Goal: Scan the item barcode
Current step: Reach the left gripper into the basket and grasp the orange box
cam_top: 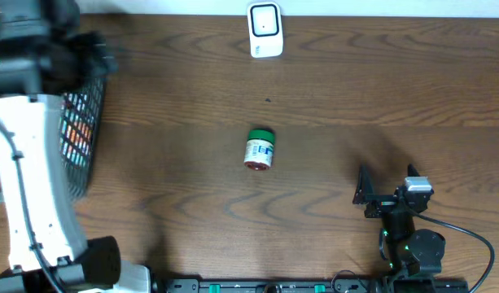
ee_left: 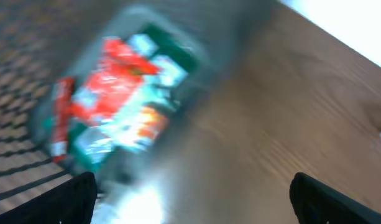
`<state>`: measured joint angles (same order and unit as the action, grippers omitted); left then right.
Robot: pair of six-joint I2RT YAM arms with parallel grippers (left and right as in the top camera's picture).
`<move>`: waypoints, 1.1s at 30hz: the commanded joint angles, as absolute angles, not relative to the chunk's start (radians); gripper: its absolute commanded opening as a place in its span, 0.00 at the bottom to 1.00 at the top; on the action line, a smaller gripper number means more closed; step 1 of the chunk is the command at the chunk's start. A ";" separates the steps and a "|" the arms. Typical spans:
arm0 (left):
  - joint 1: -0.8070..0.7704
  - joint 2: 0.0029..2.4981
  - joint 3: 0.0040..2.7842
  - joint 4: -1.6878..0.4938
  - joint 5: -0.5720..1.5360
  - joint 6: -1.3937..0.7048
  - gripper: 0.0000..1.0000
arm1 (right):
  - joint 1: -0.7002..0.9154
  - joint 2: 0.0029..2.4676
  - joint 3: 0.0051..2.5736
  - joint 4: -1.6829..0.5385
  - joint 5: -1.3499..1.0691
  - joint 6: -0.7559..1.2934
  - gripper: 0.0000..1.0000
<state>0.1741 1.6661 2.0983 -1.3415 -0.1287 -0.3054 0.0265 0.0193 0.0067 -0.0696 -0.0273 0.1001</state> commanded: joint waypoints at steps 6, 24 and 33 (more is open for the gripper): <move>0.606 1.707 2.098 -1.346 -0.139 -0.289 0.98 | 0.014 0.016 0.006 -0.073 -0.031 0.111 0.99; 0.579 2.009 2.075 -1.365 0.105 -0.058 0.78 | 0.014 0.016 0.006 -0.073 -0.031 0.111 0.99; 0.550 2.108 2.058 -1.356 0.097 -0.041 0.70 | 0.014 0.016 0.006 -0.073 -0.031 0.111 0.99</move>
<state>0.5476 2.0773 2.0769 -1.3563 0.0990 -0.0536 0.0265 0.0193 0.0067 -0.0696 -0.0277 0.0998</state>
